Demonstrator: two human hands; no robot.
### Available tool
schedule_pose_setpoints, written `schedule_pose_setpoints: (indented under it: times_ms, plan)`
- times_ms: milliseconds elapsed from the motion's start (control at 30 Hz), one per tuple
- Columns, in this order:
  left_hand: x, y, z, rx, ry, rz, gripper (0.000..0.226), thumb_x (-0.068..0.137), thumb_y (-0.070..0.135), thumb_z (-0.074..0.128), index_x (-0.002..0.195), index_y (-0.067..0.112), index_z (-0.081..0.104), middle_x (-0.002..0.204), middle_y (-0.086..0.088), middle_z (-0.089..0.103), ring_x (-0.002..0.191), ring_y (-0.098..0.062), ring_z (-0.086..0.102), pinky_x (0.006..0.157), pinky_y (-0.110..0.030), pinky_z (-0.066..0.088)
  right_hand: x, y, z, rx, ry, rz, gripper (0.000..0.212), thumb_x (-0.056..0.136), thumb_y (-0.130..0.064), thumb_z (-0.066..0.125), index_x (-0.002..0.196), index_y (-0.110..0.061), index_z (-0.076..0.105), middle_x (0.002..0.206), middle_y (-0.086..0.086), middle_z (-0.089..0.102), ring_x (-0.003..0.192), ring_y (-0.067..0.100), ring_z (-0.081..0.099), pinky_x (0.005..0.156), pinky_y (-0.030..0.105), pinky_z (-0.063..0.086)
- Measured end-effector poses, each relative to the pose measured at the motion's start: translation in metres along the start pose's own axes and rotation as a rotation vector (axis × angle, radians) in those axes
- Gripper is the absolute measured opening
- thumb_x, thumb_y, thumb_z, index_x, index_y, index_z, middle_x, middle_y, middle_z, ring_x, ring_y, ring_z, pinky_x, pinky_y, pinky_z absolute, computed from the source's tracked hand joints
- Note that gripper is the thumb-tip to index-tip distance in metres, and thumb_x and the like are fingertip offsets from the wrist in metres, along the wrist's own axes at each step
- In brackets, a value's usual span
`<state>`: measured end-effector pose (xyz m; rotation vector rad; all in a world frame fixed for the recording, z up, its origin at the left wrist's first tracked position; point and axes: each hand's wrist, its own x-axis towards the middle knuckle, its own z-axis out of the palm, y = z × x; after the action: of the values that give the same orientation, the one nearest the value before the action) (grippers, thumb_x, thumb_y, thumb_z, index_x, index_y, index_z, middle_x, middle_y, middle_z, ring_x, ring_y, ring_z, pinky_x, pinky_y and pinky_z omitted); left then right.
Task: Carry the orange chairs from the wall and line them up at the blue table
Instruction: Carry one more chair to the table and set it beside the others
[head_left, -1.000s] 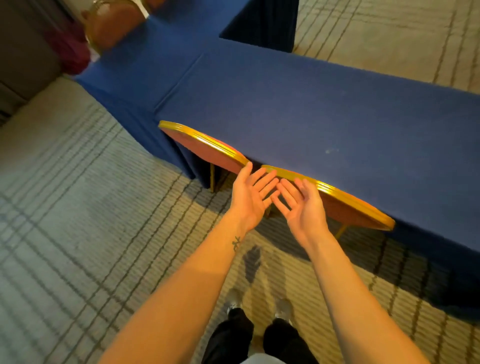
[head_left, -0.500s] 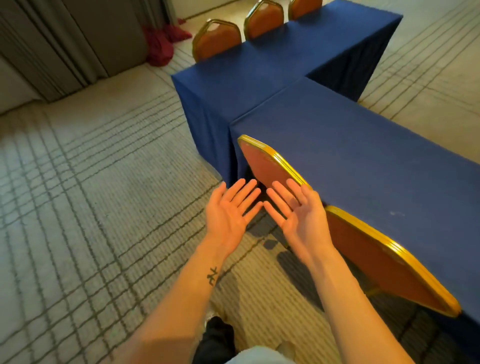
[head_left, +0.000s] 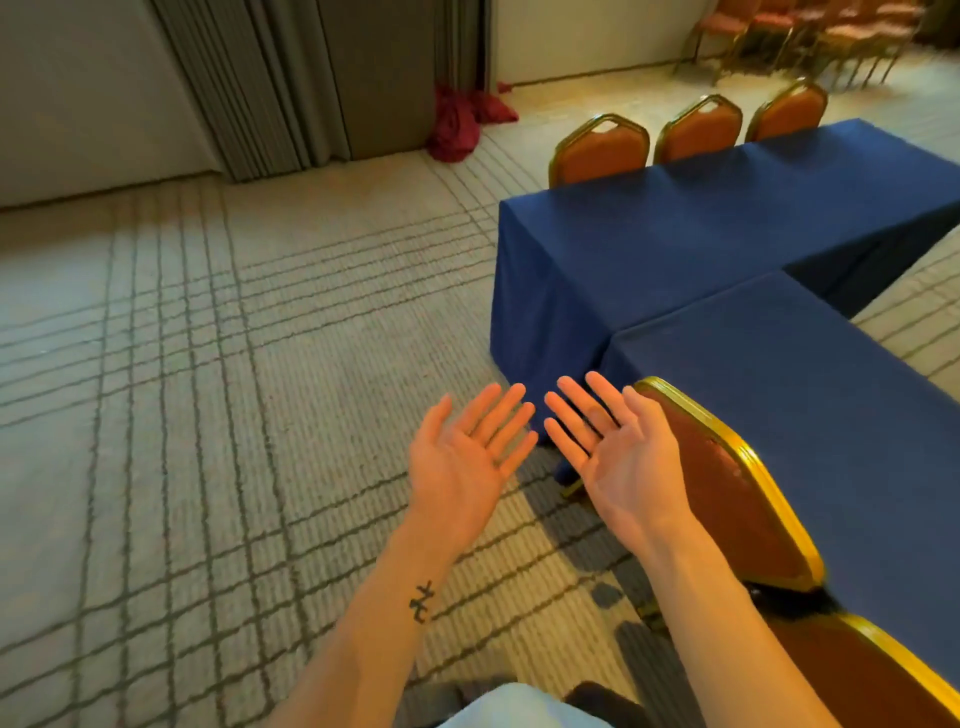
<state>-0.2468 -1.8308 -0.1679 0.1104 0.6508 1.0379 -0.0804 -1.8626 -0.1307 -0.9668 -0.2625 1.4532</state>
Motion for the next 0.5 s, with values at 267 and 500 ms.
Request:
schedule_pose_setpoints:
  times_ms: [267,500]
  plan:
    - [0.093,0.076,0.019,0.026,0.003,0.055,0.061,0.104,0.048,0.038,0.145,0.005,0.049,0.143,-0.02,0.06,0.135,-0.037,0.055,0.117,-0.053,0.036,0.113,-0.018,0.046,-0.007,0.01,0.028,0.047,0.104,-0.037,0.043,0.142,-0.011,0.052,0.137,0.014,0.064,0.127,0.034,0.061,0.114,0.05,0.039]
    - [0.206,0.119,0.068,0.01,0.089,0.151,0.063,0.104,0.048,0.039,0.146,0.003,0.049,0.141,-0.021,0.061,0.134,-0.039,0.056,0.118,-0.054,0.035,0.265,-0.046,0.085,0.075,-0.083,0.171,0.048,0.104,-0.035,0.045,0.143,-0.008,0.051,0.136,0.017,0.064,0.125,0.035,0.062,0.115,0.052,0.039]
